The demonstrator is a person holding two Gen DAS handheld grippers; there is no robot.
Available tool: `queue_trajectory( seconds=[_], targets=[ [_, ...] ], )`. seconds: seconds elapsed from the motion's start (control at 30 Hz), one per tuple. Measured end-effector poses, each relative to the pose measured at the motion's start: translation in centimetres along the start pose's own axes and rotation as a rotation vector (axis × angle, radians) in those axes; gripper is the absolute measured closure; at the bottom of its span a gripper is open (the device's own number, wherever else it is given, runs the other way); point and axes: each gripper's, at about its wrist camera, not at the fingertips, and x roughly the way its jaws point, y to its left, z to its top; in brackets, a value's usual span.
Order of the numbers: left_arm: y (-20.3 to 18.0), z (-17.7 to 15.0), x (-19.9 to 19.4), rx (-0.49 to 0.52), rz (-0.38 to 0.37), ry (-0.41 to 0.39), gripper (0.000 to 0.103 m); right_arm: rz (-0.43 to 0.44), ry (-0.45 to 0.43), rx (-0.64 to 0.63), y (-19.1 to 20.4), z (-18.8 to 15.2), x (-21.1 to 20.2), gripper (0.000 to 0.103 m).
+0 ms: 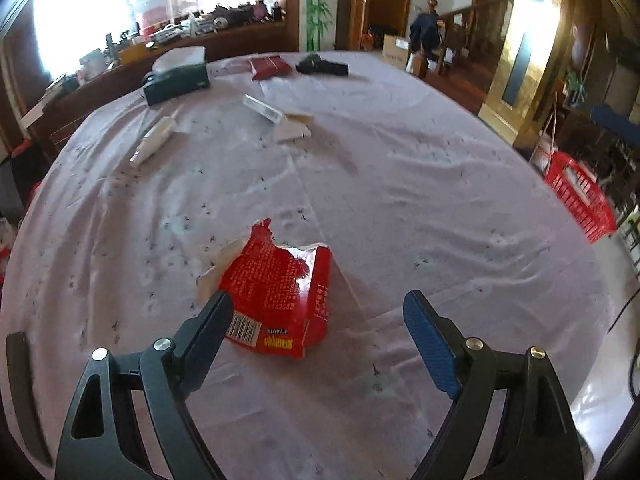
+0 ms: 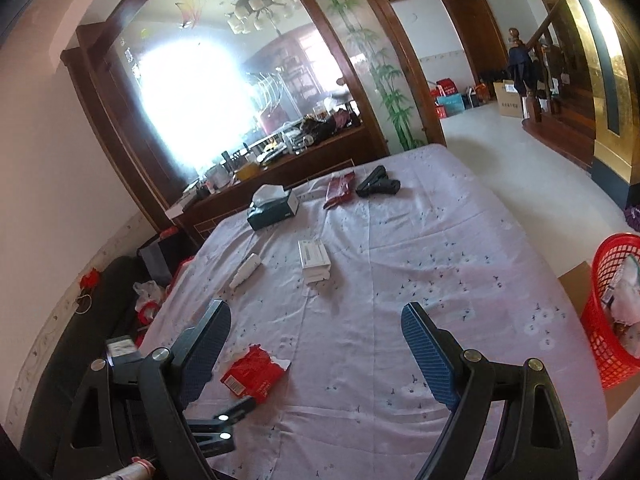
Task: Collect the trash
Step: 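Grasp the red wrapper with the left tool while the right tool grasps the white medicine box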
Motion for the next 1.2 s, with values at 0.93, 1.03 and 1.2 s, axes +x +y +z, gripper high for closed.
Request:
queue_trajectory(
  seconds=[0.93,1.03,1.2],
  targets=[
    [10.1,-0.1,-1.6,-0.397,-0.248,-0.031,0.084,0.063,0.328,-0.067,1.1,3.0,22.6,0.013],
    [10.6,0.0,-2.3,-0.407,-0.260,-0.047,0.084,0.060,0.371,-0.062,1.0,3.8,26.4,0.013],
    [11.1,-0.1,-2.8,-0.413,-0.266,-0.054,0.084,0.033,0.434,-0.036,0.2,5.3,32.2,0.013]
  ],
)
